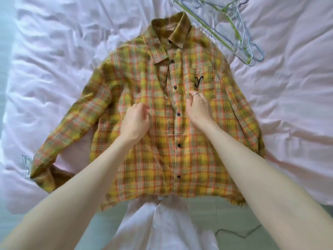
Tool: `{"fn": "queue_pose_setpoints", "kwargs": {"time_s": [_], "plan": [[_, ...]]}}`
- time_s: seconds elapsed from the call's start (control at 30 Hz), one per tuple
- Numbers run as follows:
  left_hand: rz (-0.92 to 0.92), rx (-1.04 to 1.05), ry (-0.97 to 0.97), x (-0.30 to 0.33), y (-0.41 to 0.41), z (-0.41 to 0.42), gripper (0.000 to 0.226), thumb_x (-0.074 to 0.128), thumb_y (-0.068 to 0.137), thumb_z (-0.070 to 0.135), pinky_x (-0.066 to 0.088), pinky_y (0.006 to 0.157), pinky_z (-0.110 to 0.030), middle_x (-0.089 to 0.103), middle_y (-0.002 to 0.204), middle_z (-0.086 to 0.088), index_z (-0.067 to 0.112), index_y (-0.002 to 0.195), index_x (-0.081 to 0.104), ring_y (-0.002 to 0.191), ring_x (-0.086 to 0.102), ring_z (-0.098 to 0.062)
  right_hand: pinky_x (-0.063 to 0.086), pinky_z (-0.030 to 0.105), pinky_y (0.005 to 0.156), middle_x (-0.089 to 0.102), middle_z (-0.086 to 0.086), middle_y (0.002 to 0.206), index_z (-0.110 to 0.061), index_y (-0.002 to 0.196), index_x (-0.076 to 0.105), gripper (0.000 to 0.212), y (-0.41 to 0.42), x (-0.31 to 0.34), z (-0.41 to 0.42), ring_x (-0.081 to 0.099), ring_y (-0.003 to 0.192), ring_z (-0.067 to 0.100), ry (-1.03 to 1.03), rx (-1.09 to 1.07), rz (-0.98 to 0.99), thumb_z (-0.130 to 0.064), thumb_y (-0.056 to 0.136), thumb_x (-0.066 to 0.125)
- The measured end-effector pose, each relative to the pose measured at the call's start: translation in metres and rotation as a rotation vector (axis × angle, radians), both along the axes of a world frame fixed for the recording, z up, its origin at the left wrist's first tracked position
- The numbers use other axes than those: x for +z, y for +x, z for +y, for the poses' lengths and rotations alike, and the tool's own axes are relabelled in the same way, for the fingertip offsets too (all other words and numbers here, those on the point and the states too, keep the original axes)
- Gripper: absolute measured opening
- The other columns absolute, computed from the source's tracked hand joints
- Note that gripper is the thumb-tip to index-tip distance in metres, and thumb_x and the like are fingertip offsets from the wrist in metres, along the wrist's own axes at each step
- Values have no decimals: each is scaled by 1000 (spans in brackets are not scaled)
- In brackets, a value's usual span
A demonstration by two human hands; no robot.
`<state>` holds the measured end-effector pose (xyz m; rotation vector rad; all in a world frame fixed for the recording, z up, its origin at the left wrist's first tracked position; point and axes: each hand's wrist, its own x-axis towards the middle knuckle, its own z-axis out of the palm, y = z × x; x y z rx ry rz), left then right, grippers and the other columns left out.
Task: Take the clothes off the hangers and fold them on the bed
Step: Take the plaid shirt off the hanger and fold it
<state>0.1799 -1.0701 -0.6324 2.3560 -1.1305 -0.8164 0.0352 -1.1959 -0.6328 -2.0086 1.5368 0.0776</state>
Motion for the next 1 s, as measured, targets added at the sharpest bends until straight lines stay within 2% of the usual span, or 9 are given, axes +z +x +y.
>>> {"fn": "queue_pose_setpoints", "kwargs": {"time_s": [0.17,0.3,0.4,0.5,0.6,0.7,0.77,0.87,1.0], "plan": [[70,12,-85,0,28,-68,32,41,96,7,43,98,-30,58,125,-9,7,124,57,115,53,-22,44,37,93,42,5,138,-16,140,40,41,47,-17,-39,43,123,23,5,52,29,-29,100,38],[82,-29,-124,-10,41,-125,32,40,95,3,45,93,-26,62,120,-11,4,121,60,110,57,-23,27,45,110,38,10,145,-14,138,42,45,76,-31,-69,34,133,27,-41,90,120,-37,99,40],[48,-62,-91,-25,48,-151,31,40,96,4,48,90,-34,64,117,-12,4,118,61,106,59,-26,24,44,108,39,10,143,-12,136,41,51,89,-37,-86,34,132,28,-116,152,205,-44,97,42],[-39,-38,-21,-42,51,-169,29,40,97,12,50,86,-40,63,115,-14,3,115,61,103,59,-29,28,45,106,41,11,140,-9,139,35,63,97,-46,-101,36,130,28,-130,248,318,-51,93,46],[-136,39,133,-55,52,-186,41,40,98,37,48,71,-39,62,104,-14,2,101,59,92,59,-32,29,43,105,46,11,137,-6,138,37,59,101,-55,-112,39,128,28,-108,269,346,-45,94,47],[-100,221,244,-56,53,-210,67,36,89,65,42,69,-38,64,98,-11,3,101,58,93,60,-34,36,40,97,55,10,125,-5,128,48,41,97,-59,-119,48,118,28,-123,318,272,-30,96,44],[-109,240,307,-52,56,-223,72,35,87,70,40,72,-38,63,102,-12,3,106,55,97,59,-35,41,35,78,59,6,109,-8,116,55,29,90,-55,-122,55,103,26,-70,281,134,-26,97,43],[-138,196,367,-52,63,-238,46,39,93,50,39,73,-36,61,100,-11,7,93,55,95,59,-34,32,25,55,51,-3,87,-15,96,54,16,74,-49,-130,51,77,19,10,216,-80,-26,97,42],[126,397,232,-51,75,-247,32,36,90,28,53,73,-34,66,84,-8,4,86,57,74,64,-26,31,23,56,46,-9,74,-18,82,48,14,56,-46,-133,45,65,10,47,178,-292,-23,96,45]]}}
